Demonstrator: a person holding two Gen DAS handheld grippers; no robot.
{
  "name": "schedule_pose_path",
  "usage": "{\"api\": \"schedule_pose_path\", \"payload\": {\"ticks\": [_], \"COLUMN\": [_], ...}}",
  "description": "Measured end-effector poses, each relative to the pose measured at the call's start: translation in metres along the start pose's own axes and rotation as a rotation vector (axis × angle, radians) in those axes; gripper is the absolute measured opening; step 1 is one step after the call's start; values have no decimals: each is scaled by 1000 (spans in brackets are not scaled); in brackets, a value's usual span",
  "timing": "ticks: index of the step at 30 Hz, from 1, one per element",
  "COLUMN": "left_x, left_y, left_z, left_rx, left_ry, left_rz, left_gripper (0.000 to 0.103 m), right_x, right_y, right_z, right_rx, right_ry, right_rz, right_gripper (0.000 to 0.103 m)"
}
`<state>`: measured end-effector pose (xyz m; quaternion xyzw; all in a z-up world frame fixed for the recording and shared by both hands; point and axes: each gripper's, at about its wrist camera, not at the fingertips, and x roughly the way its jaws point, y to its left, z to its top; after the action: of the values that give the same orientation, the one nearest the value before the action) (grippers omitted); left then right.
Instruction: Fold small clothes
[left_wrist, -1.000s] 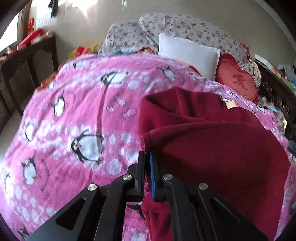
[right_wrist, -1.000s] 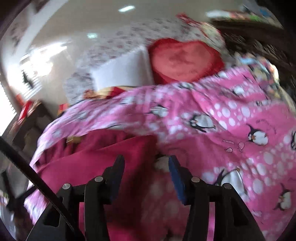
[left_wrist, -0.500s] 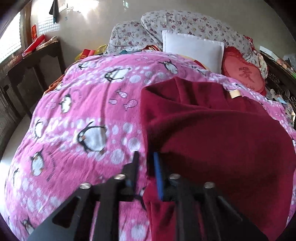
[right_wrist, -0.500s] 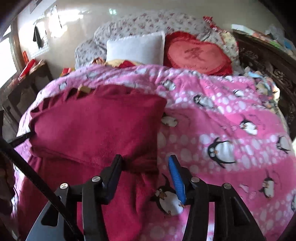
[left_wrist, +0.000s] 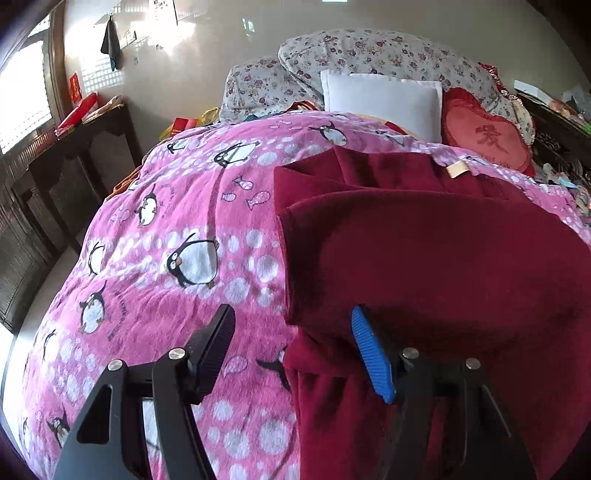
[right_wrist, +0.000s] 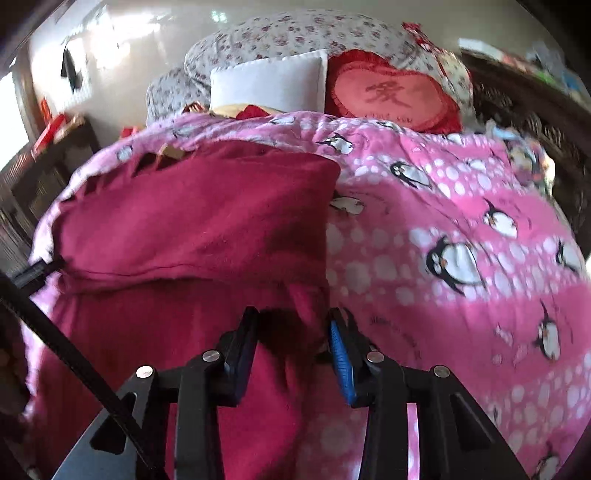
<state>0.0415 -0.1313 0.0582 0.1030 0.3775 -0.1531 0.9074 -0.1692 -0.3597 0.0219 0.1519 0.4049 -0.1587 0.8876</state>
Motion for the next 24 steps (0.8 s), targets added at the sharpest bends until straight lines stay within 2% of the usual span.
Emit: {"api": "schedule_pose_path", "payload": {"ticks": [3, 5, 9, 13, 15, 18, 20, 24], "left_x": [-17, -31, -66, -102, -120, -132, -134, -135], "left_y": [4, 8, 20, 33, 41, 50, 54, 59], "left_z": [-5, -11, -31, -57, -77, -106, -122, -149], "left_rx": [2, 2, 4, 9, 7, 4, -3, -23], "left_ry": [-8, -7, 2, 30, 55, 93, 116, 185], "left_rz": [-2, -29, -96, -185, -230, -244, -240, -287], "left_gripper": [68, 74, 79, 86, 89, 89, 89, 89], "right_x": [-34, -58, -114, -148, -155, -152, -145, -130], "right_y": [3, 3, -3, -1, 1, 4, 3, -2], "right_z": [-9, -16, -37, -68, -87, -117, -137, -162], "right_rx": [-17, -6, 31, 17, 13, 0, -1, 26], "right_ry": [-29, -47, -49, 3, 31, 68, 99, 130], "right_rz": [35, 75, 177, 217, 227, 215, 231, 225], "right_gripper": [41, 46, 67, 71, 74, 75, 75, 75]}}
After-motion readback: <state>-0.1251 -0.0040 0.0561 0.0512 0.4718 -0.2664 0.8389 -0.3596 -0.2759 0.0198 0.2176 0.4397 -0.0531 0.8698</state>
